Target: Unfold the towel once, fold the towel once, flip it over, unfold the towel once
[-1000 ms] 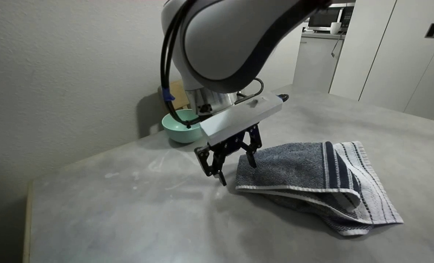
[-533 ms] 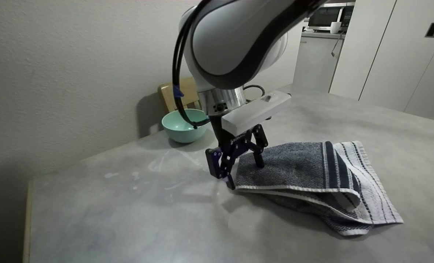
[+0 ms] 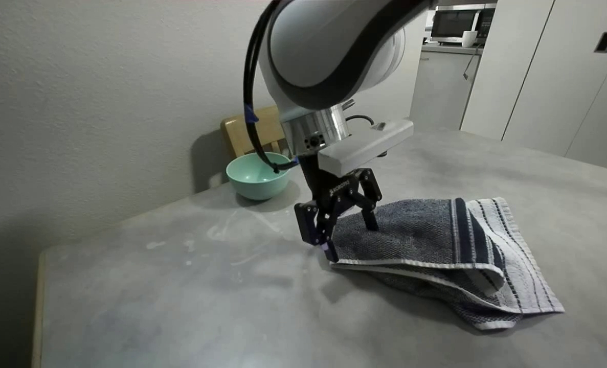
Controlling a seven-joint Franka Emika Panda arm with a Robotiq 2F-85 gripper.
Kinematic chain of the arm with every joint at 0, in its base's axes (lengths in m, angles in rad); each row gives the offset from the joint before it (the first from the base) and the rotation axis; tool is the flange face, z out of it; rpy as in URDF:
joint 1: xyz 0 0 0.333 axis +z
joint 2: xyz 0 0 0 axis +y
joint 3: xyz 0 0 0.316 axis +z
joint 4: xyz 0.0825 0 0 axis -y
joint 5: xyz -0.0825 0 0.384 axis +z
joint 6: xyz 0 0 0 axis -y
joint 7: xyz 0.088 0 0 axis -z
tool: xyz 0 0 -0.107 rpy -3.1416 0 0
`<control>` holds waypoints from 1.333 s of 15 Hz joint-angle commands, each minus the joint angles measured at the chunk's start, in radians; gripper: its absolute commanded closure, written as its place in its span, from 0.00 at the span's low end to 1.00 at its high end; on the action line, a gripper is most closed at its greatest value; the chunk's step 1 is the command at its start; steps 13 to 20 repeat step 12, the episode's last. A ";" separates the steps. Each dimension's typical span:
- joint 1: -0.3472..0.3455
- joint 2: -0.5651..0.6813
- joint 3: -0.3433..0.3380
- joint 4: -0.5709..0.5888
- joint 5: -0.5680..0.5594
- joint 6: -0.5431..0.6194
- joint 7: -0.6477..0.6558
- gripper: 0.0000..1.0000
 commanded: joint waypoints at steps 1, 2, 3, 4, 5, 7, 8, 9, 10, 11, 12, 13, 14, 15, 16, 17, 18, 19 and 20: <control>0.012 -0.099 -0.009 -0.052 0.014 -0.065 -0.020 0.00; 0.017 -0.119 -0.012 -0.054 0.009 -0.086 -0.015 0.00; 0.021 -0.138 -0.014 -0.053 0.004 -0.108 -0.009 0.00; 0.024 -0.154 -0.015 -0.053 0.002 -0.128 -0.008 0.00; 0.024 -0.170 -0.014 -0.050 0.000 -0.150 -0.011 0.00; 0.020 -0.193 -0.013 -0.044 0.000 -0.182 -0.020 0.00; 0.028 -0.145 -0.012 0.000 0.006 -0.163 -0.003 0.00; 0.027 -0.158 -0.012 -0.001 0.006 -0.175 -0.003 0.00; 0.027 -0.164 -0.012 -0.001 0.006 -0.178 -0.003 0.00; 0.027 -0.167 -0.012 -0.002 0.005 -0.180 -0.003 0.00; 0.027 -0.166 -0.013 -0.003 0.005 -0.180 -0.003 0.00; 0.027 -0.166 -0.013 -0.003 0.005 -0.180 -0.003 0.00; 0.027 -0.166 -0.013 -0.003 0.005 -0.180 -0.003 0.00; 0.027 -0.166 -0.013 -0.003 0.005 -0.180 -0.003 0.00; 0.027 -0.166 -0.013 -0.003 0.005 -0.180 -0.003 0.00; 0.027 -0.166 -0.013 -0.003 0.005 -0.180 -0.003 0.00; 0.027 -0.166 -0.013 -0.003 0.005 -0.180 -0.003 0.00; 0.027 -0.166 -0.013 -0.003 0.005 -0.180 -0.003 0.00; 0.027 -0.166 -0.013 -0.003 0.005 -0.180 -0.003 0.00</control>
